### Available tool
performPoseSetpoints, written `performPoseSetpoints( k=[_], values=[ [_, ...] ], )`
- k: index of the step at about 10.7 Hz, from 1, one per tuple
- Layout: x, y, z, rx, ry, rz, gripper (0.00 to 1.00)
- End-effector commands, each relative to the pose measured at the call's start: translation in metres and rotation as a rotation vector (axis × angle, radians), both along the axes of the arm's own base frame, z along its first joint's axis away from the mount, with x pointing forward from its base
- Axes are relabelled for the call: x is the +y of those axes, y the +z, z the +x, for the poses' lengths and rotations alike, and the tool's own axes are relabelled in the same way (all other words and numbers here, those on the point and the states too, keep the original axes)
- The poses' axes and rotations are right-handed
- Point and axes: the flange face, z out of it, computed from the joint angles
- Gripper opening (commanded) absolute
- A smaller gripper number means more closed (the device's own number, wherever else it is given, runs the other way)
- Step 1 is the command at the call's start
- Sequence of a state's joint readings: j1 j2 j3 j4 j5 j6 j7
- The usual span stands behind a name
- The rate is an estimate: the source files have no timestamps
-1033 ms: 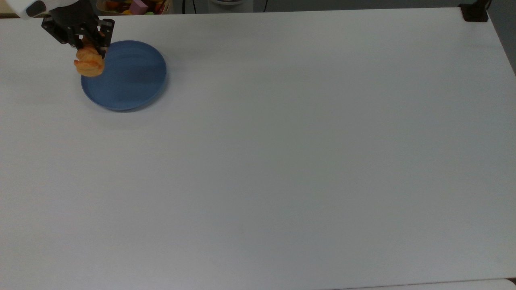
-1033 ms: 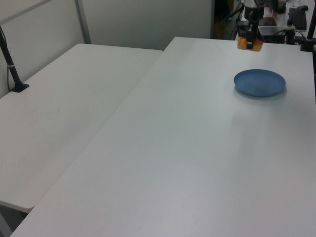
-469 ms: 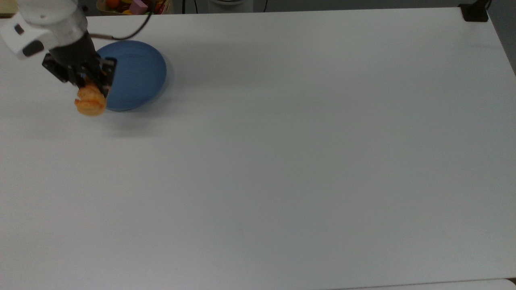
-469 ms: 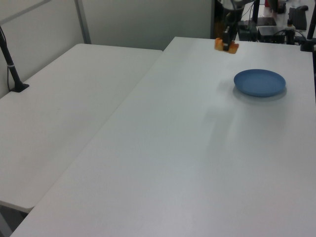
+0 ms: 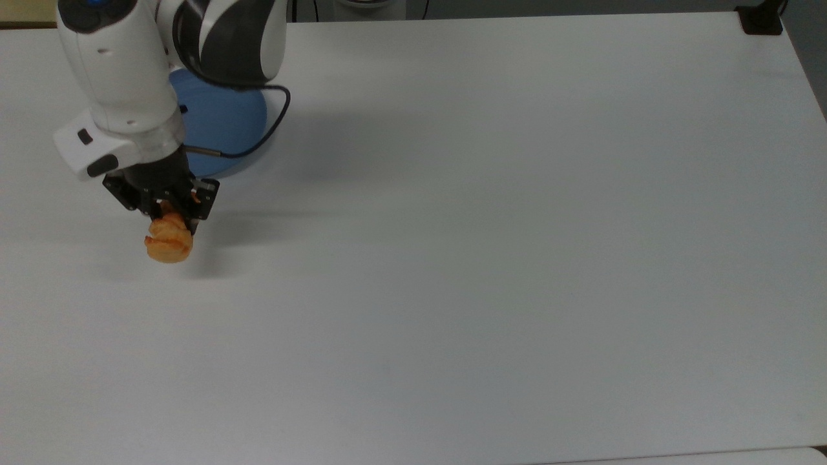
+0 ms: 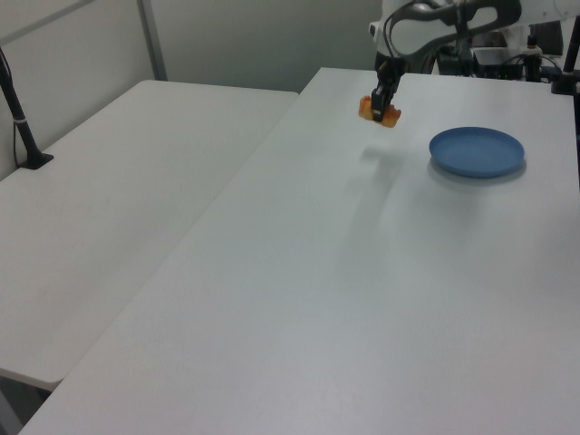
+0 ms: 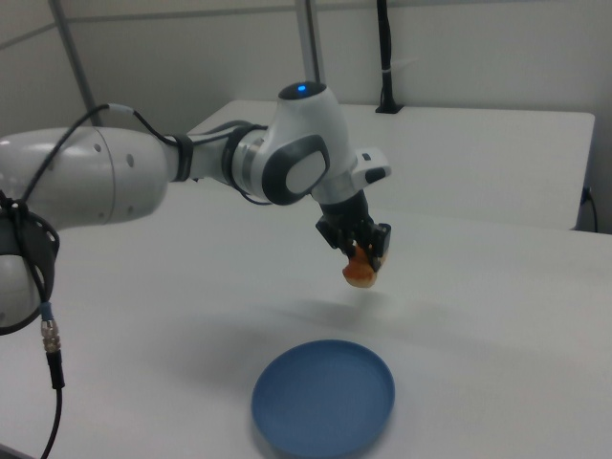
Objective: Put the bread on the table
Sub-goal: 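Carry the bread roll away from the plate and lower it to the table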
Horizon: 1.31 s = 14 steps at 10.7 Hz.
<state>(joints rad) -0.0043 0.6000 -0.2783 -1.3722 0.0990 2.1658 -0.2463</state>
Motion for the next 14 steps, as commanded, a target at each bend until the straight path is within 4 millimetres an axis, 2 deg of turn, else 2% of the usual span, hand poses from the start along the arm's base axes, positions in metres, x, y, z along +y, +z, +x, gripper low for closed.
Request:
performPoseSetpoints(
  k=[1, 3, 6, 7, 10, 12, 14],
  values=[
    [-0.004, -0.035, 0.016, -0.05, -0.01, -0.021, 0.43],
    [-0.009, -0.05, 0.019, -0.068, -0.011, -0.035, 0.43],
    [-0.021, -0.07, 0.02, -0.078, -0.023, -0.048, 0.51],
    [-0.021, -0.072, 0.02, -0.08, -0.021, -0.051, 0.69],
    [-0.022, -0.077, 0.018, -0.074, -0.02, -0.055, 0.93],
    [-0.022, -0.076, 0.018, -0.074, -0.02, -0.055, 1.0],
    [-0.02, -0.055, 0.018, -0.101, -0.015, -0.058, 1.0]
  ],
)
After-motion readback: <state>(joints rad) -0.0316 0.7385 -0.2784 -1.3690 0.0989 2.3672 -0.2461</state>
